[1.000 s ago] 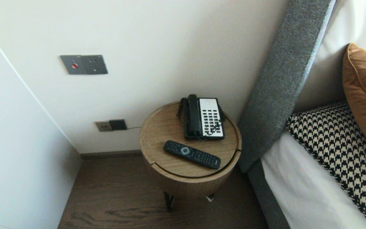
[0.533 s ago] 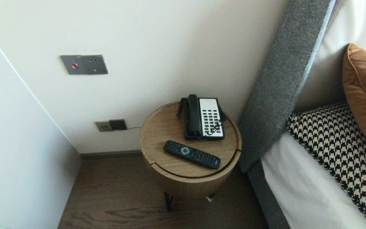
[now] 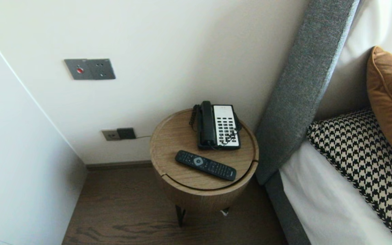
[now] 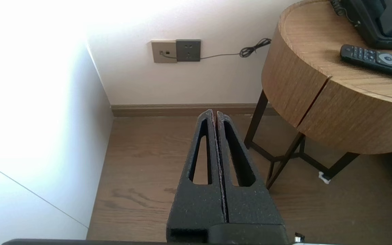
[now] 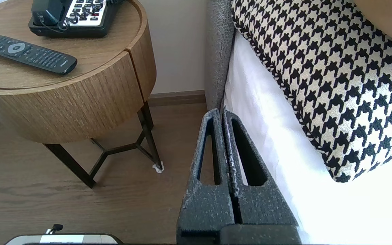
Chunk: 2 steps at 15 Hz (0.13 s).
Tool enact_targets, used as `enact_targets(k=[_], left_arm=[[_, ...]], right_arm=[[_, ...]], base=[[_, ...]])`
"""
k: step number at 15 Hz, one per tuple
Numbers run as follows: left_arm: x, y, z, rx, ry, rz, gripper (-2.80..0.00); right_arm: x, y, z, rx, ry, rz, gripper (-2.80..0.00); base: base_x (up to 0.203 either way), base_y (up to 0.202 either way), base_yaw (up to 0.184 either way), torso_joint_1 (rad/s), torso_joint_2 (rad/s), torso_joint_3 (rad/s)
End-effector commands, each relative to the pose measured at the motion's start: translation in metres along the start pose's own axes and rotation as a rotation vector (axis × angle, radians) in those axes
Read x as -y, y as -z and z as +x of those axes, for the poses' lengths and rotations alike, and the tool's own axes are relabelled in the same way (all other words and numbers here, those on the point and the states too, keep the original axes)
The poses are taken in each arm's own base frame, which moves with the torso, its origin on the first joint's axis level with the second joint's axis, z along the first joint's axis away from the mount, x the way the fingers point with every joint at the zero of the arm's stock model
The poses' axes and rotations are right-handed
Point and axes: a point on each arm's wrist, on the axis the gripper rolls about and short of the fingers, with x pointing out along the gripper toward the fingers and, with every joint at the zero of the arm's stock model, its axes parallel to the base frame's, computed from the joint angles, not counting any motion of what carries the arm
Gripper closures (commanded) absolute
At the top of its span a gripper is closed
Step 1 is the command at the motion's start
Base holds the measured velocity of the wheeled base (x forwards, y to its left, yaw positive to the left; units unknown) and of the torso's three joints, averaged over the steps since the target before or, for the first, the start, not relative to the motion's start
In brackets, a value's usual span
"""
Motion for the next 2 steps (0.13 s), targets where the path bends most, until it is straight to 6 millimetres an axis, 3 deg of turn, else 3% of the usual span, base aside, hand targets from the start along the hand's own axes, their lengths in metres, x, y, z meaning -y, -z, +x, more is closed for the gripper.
enact_targets(k=[1,2], left_arm=[[0.0000,-0.0001,-0.0001,0.002,0.000,-0.001,0.00],[0.0000,-0.0001,-0.0001,0.002,0.000,-0.001,0.00]], right_arm=[[0.0000,0.0002,-0.0004,0.005,0.001,0.001,0.00],[0.0000,0.0002,-0.0004,0.005,0.001,0.001,0.00]], base=[[0.000,0.000,0.000,0.000,0.00,0.000],[0.000,0.000,0.000,0.000,0.00,0.000]])
